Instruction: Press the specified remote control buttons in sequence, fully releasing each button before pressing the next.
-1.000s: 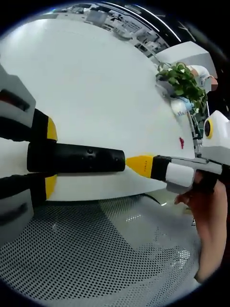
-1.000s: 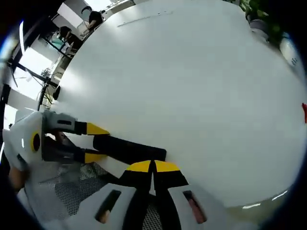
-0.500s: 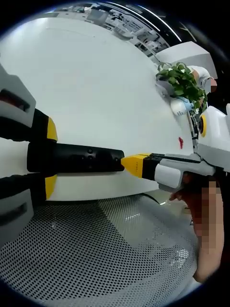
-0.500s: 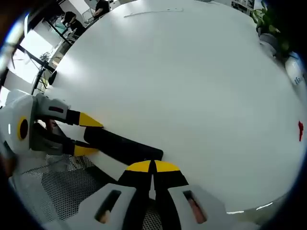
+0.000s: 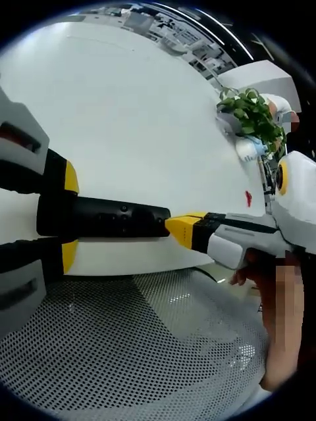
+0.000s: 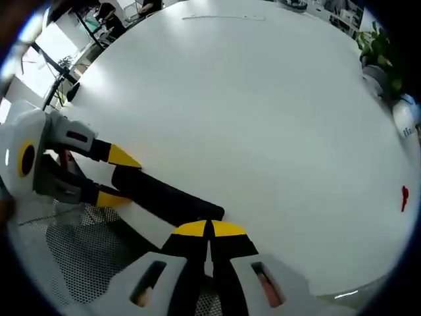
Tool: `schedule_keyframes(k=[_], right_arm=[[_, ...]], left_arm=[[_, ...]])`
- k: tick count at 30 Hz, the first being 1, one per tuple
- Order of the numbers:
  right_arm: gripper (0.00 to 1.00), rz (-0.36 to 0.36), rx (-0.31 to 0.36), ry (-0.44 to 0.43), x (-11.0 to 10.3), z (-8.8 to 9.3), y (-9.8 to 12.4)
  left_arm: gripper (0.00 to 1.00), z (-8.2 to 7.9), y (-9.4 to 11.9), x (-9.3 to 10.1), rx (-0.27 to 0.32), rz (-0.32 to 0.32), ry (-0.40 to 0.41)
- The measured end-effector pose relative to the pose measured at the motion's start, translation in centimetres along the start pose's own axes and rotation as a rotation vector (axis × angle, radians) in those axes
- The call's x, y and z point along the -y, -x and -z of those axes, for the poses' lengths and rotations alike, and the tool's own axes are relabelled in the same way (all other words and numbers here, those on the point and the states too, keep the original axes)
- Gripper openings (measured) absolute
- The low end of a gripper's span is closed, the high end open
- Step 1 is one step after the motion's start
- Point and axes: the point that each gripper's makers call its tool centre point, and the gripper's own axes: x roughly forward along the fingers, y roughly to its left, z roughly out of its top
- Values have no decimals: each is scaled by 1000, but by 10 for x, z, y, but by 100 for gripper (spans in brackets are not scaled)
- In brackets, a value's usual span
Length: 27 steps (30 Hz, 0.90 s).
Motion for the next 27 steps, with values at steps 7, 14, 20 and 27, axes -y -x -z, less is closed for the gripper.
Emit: schedule_keyframes(k=[7, 14, 20, 27], right_arm=[[0, 19, 21, 8, 1, 1, 2], [0, 11, 28, -15, 1, 0, 1], [0, -20, 39, -72, 4, -1, 2], [0, -59, 52, -110, -3, -3, 6]], left_arm=[[25, 0, 0, 0, 2, -1, 6], [25, 0, 0, 1, 12, 3, 32], [25, 1, 0, 3, 18, 14, 41], [25, 0, 0, 5, 20, 22, 33]])
